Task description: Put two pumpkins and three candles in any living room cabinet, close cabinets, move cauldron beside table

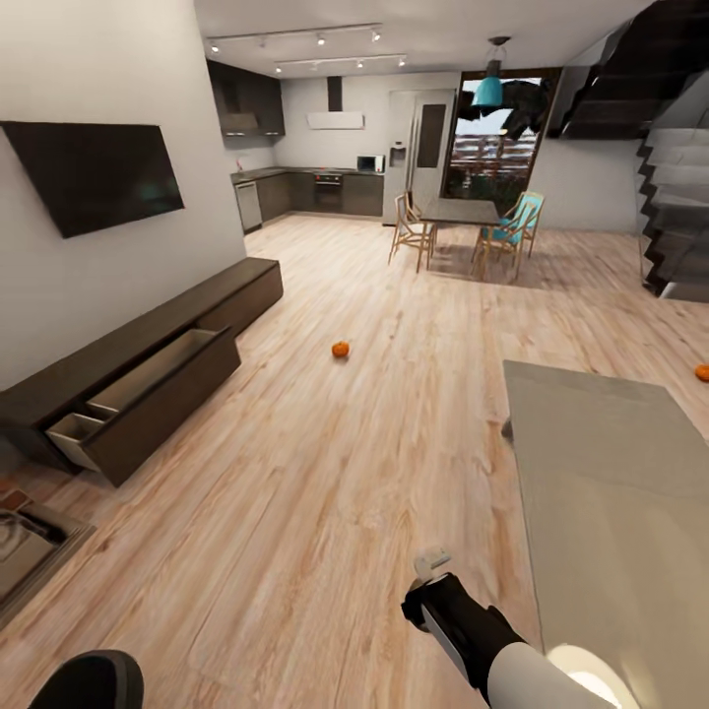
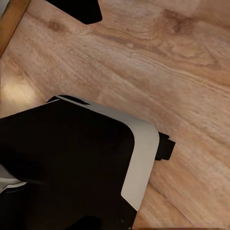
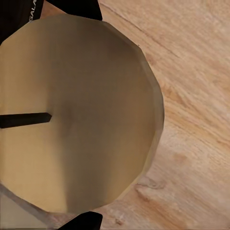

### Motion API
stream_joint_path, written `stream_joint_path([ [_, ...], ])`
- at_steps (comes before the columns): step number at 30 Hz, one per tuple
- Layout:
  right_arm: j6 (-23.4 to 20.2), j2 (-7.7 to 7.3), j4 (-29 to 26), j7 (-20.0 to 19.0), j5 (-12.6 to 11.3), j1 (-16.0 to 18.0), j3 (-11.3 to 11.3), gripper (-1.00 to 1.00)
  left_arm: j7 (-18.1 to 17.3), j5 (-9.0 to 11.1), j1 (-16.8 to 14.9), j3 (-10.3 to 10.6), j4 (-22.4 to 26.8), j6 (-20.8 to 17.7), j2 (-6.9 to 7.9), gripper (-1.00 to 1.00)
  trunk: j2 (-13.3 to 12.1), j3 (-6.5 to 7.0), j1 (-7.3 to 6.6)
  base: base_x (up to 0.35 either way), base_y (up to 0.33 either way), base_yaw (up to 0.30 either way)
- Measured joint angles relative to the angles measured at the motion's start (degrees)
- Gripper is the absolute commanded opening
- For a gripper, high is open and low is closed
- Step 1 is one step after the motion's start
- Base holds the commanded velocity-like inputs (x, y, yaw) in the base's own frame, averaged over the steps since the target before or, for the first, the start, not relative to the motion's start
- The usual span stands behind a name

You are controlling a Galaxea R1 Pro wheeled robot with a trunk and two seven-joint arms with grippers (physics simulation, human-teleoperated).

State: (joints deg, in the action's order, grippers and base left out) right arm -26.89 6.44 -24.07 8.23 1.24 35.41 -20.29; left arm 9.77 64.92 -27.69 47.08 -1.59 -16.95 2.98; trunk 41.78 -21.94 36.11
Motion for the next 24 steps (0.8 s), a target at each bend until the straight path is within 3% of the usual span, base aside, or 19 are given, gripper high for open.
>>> stream_joint_path([
  [9, 0.08, -0.03, 0.0, 0.0, 0.02, 0.0, 0.0, -1.0, 0.07, 0.04, 0.0, -0.06, 0.08, 0.21, -0.07, 1.0, 0.0, 0.0, 0.0, 0.297, 0.0, 0.003],
  [24, 0.08, -0.03, -0.01, 0.01, 0.05, 0.01, -0.01, -1.0, 0.07, 0.03, 0.0, -0.14, 0.27, 0.95, -0.08, 1.0, 0.0, 0.91, 0.0, 0.015, 0.0, 0.0],
])
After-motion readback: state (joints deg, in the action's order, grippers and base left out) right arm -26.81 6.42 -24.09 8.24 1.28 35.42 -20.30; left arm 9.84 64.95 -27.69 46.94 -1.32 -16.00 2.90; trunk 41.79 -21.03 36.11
